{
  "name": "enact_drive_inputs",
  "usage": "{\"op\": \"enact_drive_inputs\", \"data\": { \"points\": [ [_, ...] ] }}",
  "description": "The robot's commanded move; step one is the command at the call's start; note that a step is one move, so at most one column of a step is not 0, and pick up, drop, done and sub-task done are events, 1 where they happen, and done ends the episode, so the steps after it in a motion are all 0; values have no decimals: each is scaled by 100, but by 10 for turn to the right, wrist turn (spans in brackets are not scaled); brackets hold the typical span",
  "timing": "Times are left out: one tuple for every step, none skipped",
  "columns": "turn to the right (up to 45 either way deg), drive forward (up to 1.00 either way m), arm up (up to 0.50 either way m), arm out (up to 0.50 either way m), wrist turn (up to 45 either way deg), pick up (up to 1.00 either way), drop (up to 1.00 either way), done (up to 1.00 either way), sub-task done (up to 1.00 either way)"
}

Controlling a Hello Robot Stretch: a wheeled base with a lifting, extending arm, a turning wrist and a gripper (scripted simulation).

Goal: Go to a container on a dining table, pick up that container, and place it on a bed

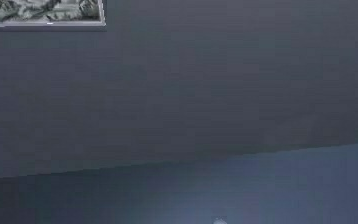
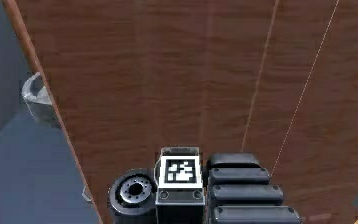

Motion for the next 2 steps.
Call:
{"op": "enact_drive_inputs", "data": {
  "points": [
    [0,30,0,0,0,0,0,0,0],
    [360,0,0,0,0,0,0,0,0]
  ]
}}
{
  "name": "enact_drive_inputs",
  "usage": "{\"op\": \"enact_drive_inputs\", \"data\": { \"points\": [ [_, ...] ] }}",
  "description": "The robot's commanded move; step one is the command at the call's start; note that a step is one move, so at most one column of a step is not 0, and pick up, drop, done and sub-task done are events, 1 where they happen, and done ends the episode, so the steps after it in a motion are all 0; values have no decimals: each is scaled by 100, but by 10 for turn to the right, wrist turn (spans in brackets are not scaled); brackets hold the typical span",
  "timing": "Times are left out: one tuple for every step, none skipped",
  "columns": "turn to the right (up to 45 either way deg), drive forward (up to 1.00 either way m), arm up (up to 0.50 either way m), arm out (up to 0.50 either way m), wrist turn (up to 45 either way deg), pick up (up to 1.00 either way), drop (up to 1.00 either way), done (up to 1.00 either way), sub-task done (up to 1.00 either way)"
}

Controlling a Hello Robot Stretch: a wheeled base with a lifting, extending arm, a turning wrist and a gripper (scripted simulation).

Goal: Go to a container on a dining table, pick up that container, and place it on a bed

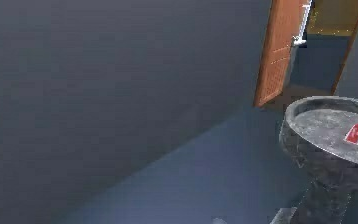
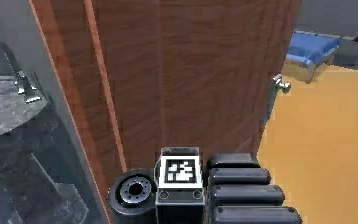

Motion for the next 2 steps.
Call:
{"op": "enact_drive_inputs", "data": {
  "points": [
    [0,100,0,0,0,0,0,0,0],
    [60,0,0,0,0,0,0,0,0]
  ]
}}
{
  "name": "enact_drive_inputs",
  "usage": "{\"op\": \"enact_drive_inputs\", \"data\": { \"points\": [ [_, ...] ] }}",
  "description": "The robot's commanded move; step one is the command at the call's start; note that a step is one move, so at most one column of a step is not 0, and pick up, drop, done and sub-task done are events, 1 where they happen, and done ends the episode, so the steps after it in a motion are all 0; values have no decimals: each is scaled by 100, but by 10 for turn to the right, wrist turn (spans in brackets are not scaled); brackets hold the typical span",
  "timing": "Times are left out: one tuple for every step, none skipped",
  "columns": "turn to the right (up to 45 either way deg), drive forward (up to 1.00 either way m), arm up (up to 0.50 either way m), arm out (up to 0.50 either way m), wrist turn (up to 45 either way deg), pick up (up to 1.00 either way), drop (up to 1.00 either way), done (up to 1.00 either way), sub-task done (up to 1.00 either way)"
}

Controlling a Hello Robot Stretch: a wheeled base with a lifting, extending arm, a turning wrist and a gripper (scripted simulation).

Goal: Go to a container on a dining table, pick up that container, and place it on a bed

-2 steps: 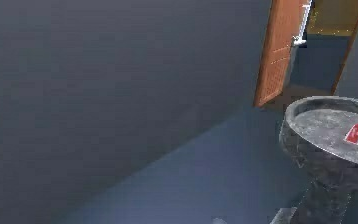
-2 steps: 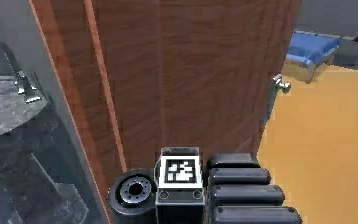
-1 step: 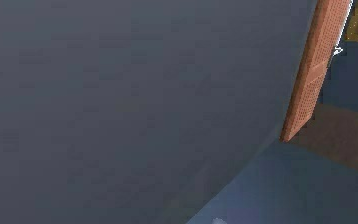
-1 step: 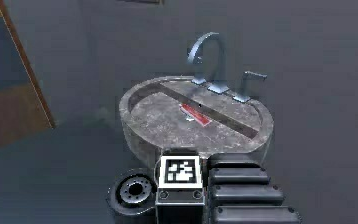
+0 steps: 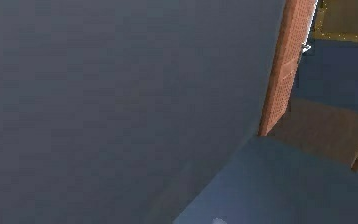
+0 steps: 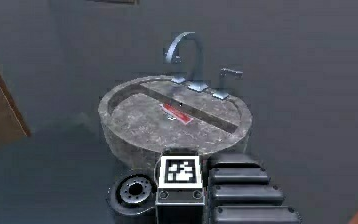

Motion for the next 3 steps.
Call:
{"op": "enact_drive_inputs", "data": {
  "points": [
    [0,35,0,0,0,0,0,0,0],
    [390,0,0,0,0,0,0,0,0],
    [0,100,0,0,0,0,0,0,0]
  ]
}}
